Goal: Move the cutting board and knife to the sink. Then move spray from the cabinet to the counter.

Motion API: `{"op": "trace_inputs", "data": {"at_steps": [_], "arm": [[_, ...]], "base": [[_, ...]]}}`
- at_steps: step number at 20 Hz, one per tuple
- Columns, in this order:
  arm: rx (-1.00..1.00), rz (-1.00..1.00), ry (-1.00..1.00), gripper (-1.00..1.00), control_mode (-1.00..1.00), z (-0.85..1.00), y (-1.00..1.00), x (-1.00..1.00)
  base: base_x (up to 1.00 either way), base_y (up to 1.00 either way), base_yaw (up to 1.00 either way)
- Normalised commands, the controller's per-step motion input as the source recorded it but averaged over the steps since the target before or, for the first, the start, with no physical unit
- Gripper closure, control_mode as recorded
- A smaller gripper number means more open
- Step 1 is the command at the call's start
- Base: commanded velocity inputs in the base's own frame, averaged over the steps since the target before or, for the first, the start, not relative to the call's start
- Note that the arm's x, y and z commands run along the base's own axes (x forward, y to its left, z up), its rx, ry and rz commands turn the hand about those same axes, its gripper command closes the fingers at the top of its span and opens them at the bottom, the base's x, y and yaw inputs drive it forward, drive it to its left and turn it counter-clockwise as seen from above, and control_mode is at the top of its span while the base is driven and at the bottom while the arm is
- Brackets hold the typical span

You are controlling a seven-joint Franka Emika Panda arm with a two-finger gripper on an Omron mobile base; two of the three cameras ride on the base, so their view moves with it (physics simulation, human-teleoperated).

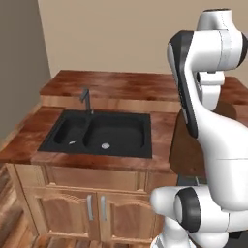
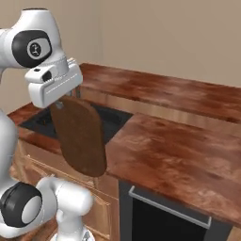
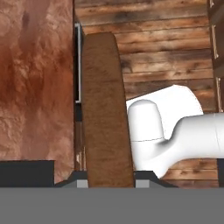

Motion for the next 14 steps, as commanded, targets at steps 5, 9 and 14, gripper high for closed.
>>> {"op": "trace_inputs", "data": {"at_steps": [5,9,14], "arm": [[0.0,0.0,0.0,1.0,1.0,0.0,0.0,0.0],[0.0,0.0,0.0,1.0,1.0,0.0,0.0,0.0],[0.0,0.0,0.0,1.0,1.0,0.0,0.0,0.0]], "base": [[0.71,0.25,-0.41],[0.46,0.13,-0.32],[0.06,0.24,-0.32]]}}
